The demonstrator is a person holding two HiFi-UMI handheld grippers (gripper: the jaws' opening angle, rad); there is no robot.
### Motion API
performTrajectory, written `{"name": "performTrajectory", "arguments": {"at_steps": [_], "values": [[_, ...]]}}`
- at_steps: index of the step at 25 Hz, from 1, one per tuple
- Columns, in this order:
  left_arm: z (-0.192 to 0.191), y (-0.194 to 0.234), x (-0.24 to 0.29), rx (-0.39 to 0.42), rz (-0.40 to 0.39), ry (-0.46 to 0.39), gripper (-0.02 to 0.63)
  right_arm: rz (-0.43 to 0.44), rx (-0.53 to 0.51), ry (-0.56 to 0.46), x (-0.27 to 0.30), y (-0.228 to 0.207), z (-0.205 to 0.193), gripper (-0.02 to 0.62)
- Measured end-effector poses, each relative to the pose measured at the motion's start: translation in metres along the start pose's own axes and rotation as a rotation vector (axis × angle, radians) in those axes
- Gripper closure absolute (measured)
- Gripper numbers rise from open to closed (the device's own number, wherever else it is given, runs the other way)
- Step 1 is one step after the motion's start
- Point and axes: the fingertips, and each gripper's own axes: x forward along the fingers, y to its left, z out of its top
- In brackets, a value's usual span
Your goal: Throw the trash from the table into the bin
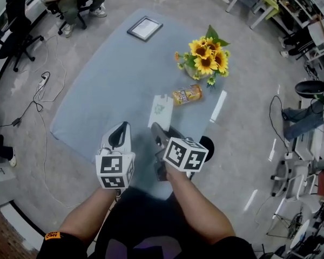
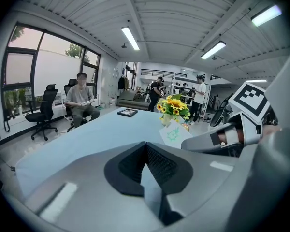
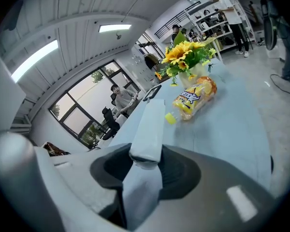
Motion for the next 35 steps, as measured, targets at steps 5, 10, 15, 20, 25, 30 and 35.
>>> {"name": "performTrajectory", "arguments": {"at_steps": [5, 10, 15, 20, 25, 30, 35], "values": [[0.0, -0.018, -0.004, 0.007, -0.025, -0.007, 0.598, -0.003, 0.003, -0.021, -0.025, -0.003, -0.001, 0.44], [0.0, -0.039, -0.005, 0.019, -0.053, -0.002, 0.598, -0.018, 0.008, -0.043, -0.048, -0.014, 0.0, 0.44], [0.005, -0.064, -0.004, 0.044, -0.085, -0.005, 0.598, -0.025, 0.019, -0.07, -0.07, -0.024, 0.003, 0.44], [0.008, -0.093, -0.001, 0.065, -0.124, -0.007, 0.598, -0.043, 0.028, -0.091, -0.093, -0.039, 0.004, 0.44], [0.01, -0.124, -0.002, 0.081, -0.168, -0.013, 0.598, -0.067, 0.046, -0.118, -0.122, -0.055, 0.003, 0.44], [0.009, -0.152, 0.0, 0.095, -0.203, -0.012, 0.598, -0.088, 0.063, -0.14, -0.144, -0.073, 0.002, 0.44], [0.007, -0.178, -0.001, 0.106, -0.235, -0.01, 0.598, -0.104, 0.08, -0.156, -0.165, -0.089, 0.0, 0.44]]}}
